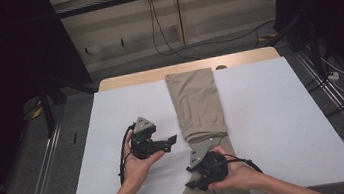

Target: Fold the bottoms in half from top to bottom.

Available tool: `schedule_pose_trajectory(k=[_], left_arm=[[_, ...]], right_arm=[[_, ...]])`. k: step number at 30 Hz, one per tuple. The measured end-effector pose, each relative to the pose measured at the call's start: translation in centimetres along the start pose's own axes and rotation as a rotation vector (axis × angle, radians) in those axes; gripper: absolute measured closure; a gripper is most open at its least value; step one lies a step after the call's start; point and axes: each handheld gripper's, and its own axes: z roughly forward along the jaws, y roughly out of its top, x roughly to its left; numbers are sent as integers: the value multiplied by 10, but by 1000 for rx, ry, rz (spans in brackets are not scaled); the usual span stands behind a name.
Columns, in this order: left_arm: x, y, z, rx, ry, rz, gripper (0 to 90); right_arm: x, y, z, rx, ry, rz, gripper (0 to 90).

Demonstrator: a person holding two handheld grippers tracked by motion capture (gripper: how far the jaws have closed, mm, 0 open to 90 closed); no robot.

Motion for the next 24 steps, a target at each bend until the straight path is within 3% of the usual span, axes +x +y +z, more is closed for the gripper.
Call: schedule_pose_trajectory(k=[1, 3, 5, 8, 11, 17, 18, 19, 24], left_arm=[[0, 0, 0, -1, 5, 1, 125], [1, 0, -1, -8, 13, -1, 140], [1, 1, -2, -14, 14, -4, 144], [2, 1, -1, -16, 25, -9, 150], [4, 1, 0, -20, 26, -19, 157], [9, 0, 3, -7, 51, -47, 170], [9, 0, 3, -7, 51, -47, 175], [11, 0, 3, 4, 62, -56, 177], [14, -1, 3, 12, 70, -79, 182]], right_arm=[[1, 1, -1, 19, 4, -4, 579], [0, 3, -4, 36, 5, -3, 795], [1, 1, -4, 28, 25, 7, 900], [2, 2, -5, 24, 26, 32, 900], [-5, 4, -14, -68, 38, 97, 900], [-34, 19, -54, -235, -93, 184, 900], [-34, 19, -54, -235, -93, 184, 900], [-46, 25, -68, -289, -142, 205, 900], [-76, 40, -102, -419, -233, 263, 900]])
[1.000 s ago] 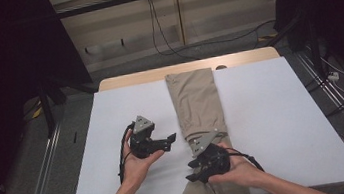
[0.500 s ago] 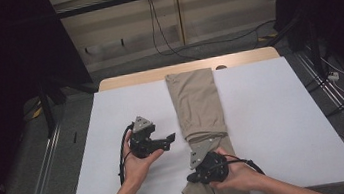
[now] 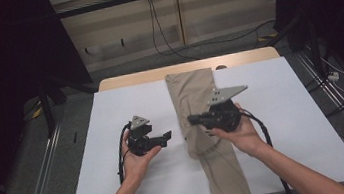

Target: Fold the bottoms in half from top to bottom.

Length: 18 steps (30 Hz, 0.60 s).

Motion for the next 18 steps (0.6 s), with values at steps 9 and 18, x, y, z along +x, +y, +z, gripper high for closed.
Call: schedule_pose_trajectory(k=[9, 18], left_arm=[[-8, -1, 0, 24, 0, 39, 202], [-49, -9, -7, 108, -134, 128, 409]], right_arm=[[-61, 24, 1, -68, -201, 80, 900], [-103, -31, 28, 135, -308, 184, 801]])
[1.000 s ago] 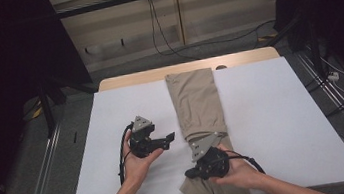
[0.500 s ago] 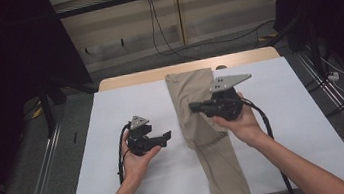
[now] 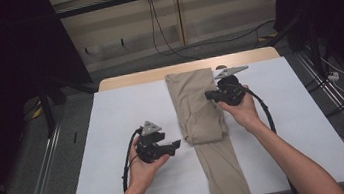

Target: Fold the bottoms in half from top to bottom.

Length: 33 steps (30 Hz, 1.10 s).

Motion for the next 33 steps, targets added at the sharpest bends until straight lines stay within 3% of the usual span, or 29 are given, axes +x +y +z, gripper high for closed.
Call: schedule_pose_trajectory(k=[1, 3, 5, 6, 10, 12, 14, 15, 17, 20, 21, 24, 25, 26, 27, 28, 29, 31, 32, 33], left_arm=[[-9, -2, 1, 24, -13, 43, 463], [-27, -7, 4, 64, -20, 139, 535], [-40, -10, 10, 76, -68, 129, 548], [-45, -10, 12, 79, -95, 115, 548], [-69, -8, 15, 68, -165, 137, 547], [-83, -12, 17, 79, -191, 200, 586], [-94, -18, 21, 111, -188, 271, 644], [-96, -22, 22, 117, -173, 299, 742], [-98, -23, 18, 127, -181, 330, 828], [-96, -26, 12, 140, -168, 311, 900], [-95, -28, 10, 147, -167, 319, 900], [-92, -31, 5, 151, -197, 286, 897], [-90, -30, 3, 177, -214, 307, 883], [-94, -33, 2, 159, -208, 267, 851], [-98, -35, 0, 159, -209, 258, 773], [-101, -37, -1, 162, -209, 259, 668], [-104, -40, -2, 161, -214, 271, 636], [-109, -42, -5, 168, -204, 313, 634], [-112, -44, -6, 163, -222, 311, 647], [-113, -45, -7, 160, -218, 336, 678]], right_arm=[[-3, -4, -1, 8, -8, 23, 707], [-5, -13, -9, 12, -3, 28, 642], [-1, -23, -22, 21, 5, 15, 588], [1, -30, -30, 24, 17, 12, 585], [21, -61, -61, 66, 72, -18, 592], [32, -77, -75, 91, 105, -38, 634], [45, -92, -85, 136, 127, -71, 680], [51, -100, -88, 162, 148, -74, 718], [64, -115, -93, 213, 161, -98, 728], [77, -131, -100, 276, 172, -109, 727], [80, -135, -102, 281, 170, -114, 701], [89, -140, -109, 271, 165, -146, 635], [92, -141, -110, 277, 163, -161, 635], [95, -142, -111, 278, 155, -183, 626], [98, -143, -111, 277, 147, -195, 612], [100, -144, -112, 276, 141, -198, 614], [101, -144, -113, 280, 136, -192, 620], [105, -145, -117, 294, 115, -196, 650], [107, -148, -120, 297, 121, -193, 650], [108, -150, -124, 298, 128, -190, 652]])
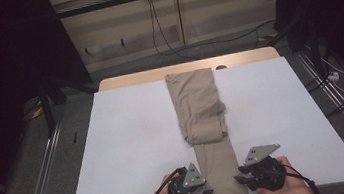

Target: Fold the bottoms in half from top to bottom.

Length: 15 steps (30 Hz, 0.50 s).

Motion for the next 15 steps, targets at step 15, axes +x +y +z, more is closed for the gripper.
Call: schedule_pose_trajectory(k=[15], left_arm=[[3, -4, -16, 15, -13, -55, 900]], right_arm=[[7, -3, -1, -24, 63, 41, 900]])
